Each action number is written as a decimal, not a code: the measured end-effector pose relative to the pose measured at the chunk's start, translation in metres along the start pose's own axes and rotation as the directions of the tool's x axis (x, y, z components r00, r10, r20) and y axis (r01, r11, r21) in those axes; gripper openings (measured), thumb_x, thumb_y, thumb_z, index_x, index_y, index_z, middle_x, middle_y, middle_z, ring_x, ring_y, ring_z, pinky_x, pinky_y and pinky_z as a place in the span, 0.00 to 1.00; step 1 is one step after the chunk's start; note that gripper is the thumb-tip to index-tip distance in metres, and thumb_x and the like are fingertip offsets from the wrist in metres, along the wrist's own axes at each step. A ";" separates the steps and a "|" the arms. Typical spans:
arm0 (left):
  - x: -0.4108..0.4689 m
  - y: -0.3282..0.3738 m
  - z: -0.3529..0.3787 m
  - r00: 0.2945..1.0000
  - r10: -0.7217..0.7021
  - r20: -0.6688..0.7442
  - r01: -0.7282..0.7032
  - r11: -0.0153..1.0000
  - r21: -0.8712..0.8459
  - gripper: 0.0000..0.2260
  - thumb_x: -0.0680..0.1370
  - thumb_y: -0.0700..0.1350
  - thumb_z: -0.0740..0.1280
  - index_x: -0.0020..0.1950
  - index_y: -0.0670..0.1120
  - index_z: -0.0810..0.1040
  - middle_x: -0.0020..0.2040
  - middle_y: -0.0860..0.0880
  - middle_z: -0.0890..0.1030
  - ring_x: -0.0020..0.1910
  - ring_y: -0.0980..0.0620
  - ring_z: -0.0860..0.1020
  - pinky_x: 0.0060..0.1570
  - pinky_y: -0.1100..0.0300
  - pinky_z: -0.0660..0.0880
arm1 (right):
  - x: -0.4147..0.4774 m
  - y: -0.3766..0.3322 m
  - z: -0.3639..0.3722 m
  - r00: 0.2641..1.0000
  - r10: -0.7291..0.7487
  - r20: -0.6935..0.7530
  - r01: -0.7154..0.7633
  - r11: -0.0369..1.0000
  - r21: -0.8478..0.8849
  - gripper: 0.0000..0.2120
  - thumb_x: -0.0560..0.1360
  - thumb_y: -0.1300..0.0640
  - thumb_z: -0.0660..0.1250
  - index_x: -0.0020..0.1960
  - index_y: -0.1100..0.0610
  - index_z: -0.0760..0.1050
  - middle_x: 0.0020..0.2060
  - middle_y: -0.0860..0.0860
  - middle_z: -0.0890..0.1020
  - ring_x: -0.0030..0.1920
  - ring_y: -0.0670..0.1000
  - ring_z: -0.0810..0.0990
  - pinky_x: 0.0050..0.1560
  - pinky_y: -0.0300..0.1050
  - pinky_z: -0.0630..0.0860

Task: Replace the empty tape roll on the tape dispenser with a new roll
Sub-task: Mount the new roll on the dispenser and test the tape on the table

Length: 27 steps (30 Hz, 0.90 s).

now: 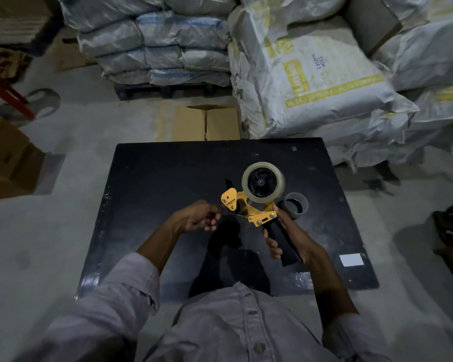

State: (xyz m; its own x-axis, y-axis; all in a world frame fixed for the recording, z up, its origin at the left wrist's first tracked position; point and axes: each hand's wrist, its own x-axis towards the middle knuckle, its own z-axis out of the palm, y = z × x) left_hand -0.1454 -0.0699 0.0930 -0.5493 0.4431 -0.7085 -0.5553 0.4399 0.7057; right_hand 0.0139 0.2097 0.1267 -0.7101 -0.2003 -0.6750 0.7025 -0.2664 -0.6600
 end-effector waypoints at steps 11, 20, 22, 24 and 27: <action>0.021 -0.010 -0.008 0.987 0.076 0.145 -0.075 0.997 -0.010 0.22 0.87 0.40 0.63 0.33 0.48 0.70 0.30 0.49 0.63 0.24 0.52 0.67 0.23 0.61 0.54 | -0.020 0.041 0.023 0.987 -0.122 -0.104 0.127 0.991 0.047 0.38 0.80 0.23 0.67 0.50 0.62 0.78 0.33 0.58 0.72 0.28 0.55 0.68 0.31 0.48 0.66; 0.044 -0.019 -0.024 0.966 0.118 0.229 -0.115 0.993 -0.027 0.19 0.83 0.40 0.65 0.31 0.49 0.69 0.29 0.50 0.61 0.24 0.52 0.62 0.27 0.59 0.49 | -0.016 0.068 0.040 0.961 -0.134 -0.240 0.140 0.990 0.006 0.41 0.76 0.22 0.70 0.48 0.64 0.80 0.32 0.60 0.72 0.26 0.56 0.69 0.31 0.49 0.66; 0.051 -0.020 -0.041 0.967 0.142 0.210 -0.124 0.988 -0.097 0.22 0.86 0.45 0.69 0.32 0.51 0.69 0.31 0.50 0.59 0.26 0.52 0.60 0.28 0.57 0.49 | -0.023 0.074 0.035 0.957 -0.130 -0.260 0.135 0.991 0.001 0.40 0.76 0.23 0.72 0.48 0.64 0.80 0.31 0.60 0.72 0.26 0.56 0.69 0.30 0.47 0.67; 0.055 -0.013 -0.063 0.976 0.139 0.170 -0.127 0.989 -0.080 0.24 0.87 0.50 0.69 0.32 0.51 0.69 0.31 0.49 0.60 0.26 0.52 0.60 0.28 0.56 0.50 | -0.032 0.079 0.029 0.954 -0.134 -0.266 0.139 0.990 -0.002 0.39 0.77 0.25 0.72 0.48 0.64 0.80 0.31 0.60 0.72 0.26 0.56 0.70 0.29 0.47 0.68; 0.062 0.002 -0.090 0.979 0.187 0.076 -0.202 0.910 0.362 0.26 0.88 0.56 0.71 0.32 0.48 0.72 0.28 0.46 0.69 0.24 0.51 0.68 0.27 0.60 0.64 | -0.033 0.088 0.027 0.941 -0.161 -0.297 0.157 0.987 -0.035 0.38 0.77 0.26 0.74 0.46 0.66 0.81 0.31 0.60 0.73 0.26 0.55 0.71 0.29 0.47 0.70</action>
State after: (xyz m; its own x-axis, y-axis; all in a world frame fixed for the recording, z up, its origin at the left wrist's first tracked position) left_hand -0.2366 -0.1118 0.0502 -0.5948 0.5754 -0.5613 -0.1687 0.5933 0.7871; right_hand 0.0979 0.1670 0.0995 -0.7670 0.1345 -0.6274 0.5832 -0.2617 -0.7691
